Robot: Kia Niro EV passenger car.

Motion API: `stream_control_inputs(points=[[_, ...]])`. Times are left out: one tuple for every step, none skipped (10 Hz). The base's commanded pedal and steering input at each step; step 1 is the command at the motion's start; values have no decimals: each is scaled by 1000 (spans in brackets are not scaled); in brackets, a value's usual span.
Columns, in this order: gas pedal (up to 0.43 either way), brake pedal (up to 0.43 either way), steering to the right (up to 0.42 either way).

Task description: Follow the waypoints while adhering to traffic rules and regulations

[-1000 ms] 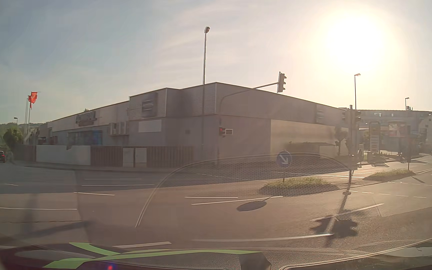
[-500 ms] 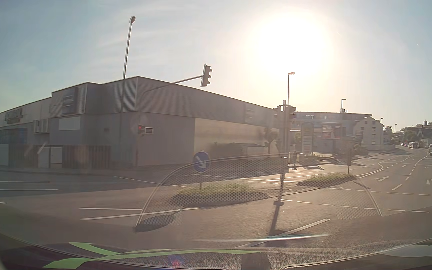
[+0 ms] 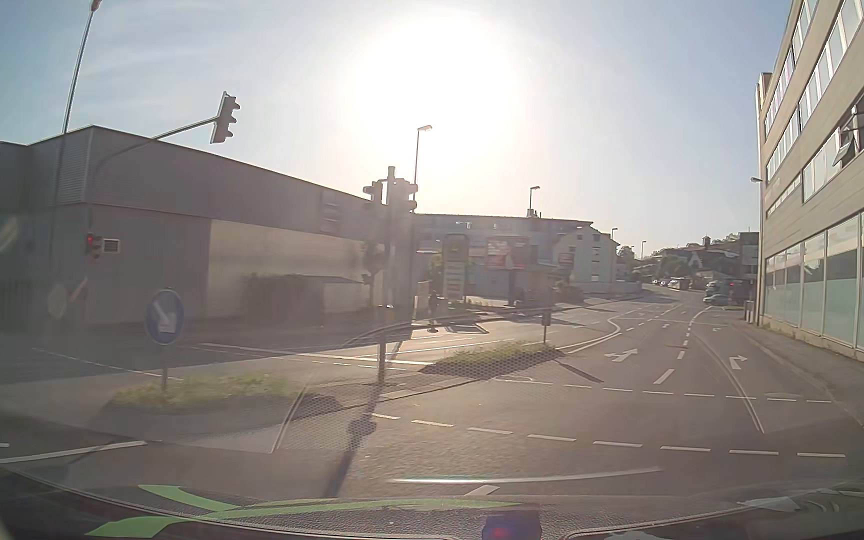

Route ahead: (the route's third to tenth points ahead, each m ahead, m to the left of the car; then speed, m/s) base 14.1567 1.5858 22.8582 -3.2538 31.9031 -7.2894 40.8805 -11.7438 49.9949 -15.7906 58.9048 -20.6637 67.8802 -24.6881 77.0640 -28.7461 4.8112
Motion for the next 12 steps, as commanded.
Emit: stream_control_inputs(points=[[118, 0, 421], [87, 0, 398], [79, 0, 380], [79, 0, 345], [79, 0, 287], [79, 0, 234], [79, 0, 163], [79, 0, 87], [79, 0, 24], [79, 0, -36], [79, 0, -48], [59, 0, -38]])
